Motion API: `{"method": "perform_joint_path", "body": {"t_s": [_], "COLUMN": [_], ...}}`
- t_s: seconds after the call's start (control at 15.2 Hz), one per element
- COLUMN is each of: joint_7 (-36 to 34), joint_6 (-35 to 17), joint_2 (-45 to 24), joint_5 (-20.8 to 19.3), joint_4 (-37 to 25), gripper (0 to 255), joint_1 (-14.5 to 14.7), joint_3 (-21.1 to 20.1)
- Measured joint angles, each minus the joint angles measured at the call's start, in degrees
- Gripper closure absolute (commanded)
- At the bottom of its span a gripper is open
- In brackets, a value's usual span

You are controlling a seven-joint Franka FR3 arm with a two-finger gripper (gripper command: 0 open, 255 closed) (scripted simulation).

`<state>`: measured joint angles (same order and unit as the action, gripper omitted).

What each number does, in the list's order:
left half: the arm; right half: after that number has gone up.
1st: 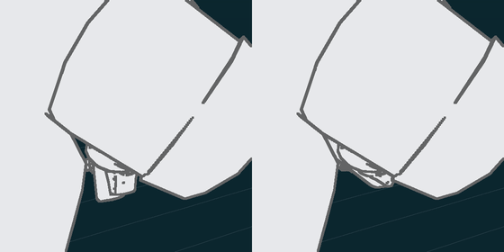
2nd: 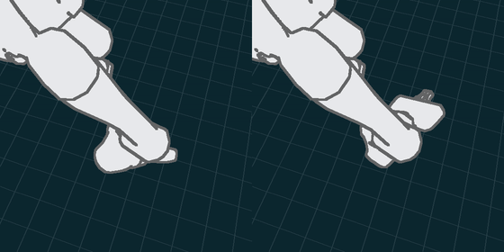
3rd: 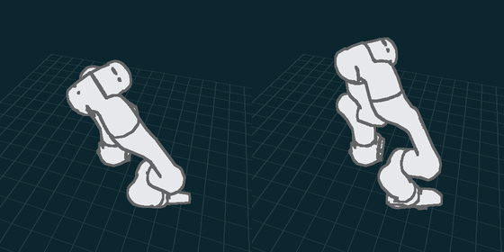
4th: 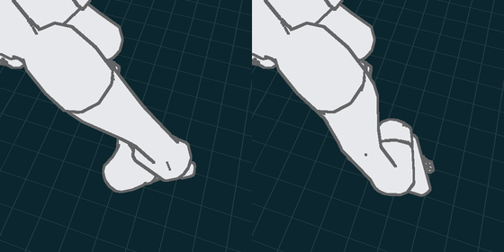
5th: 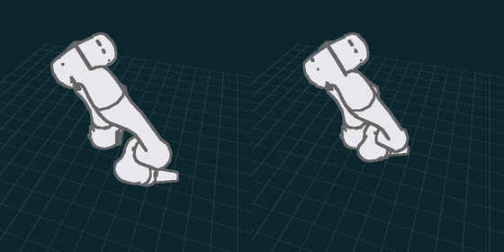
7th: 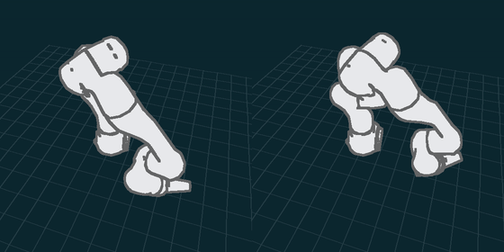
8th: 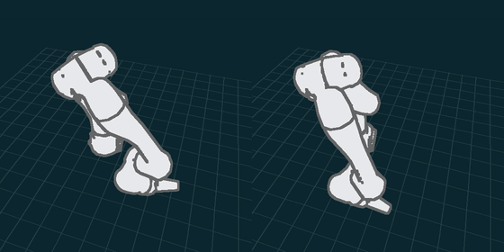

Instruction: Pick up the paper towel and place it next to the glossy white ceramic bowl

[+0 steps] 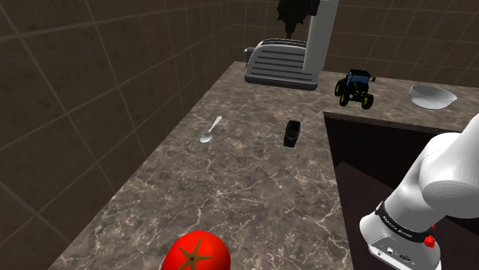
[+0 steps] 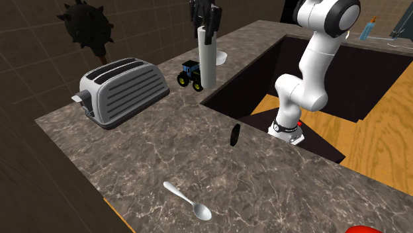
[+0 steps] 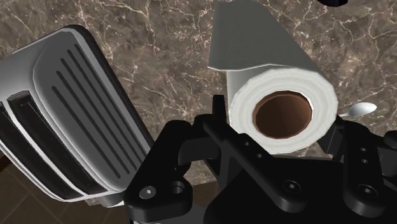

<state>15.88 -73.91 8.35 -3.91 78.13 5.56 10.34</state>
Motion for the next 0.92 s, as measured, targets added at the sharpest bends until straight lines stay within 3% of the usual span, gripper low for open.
{"method": "perform_joint_path", "body": {"t_s": [0.66,0.92], "joint_7": [1.7,4.7], "joint_6": [11.3,9.7], "joint_2": [-8.5,-3.2], "joint_5": [1.5,0.5], "joint_4": [-19.7,-13.0], "gripper": [255,255], "joint_1": [-0.7,-1.9], "joint_3": [1.0,2.3]}}
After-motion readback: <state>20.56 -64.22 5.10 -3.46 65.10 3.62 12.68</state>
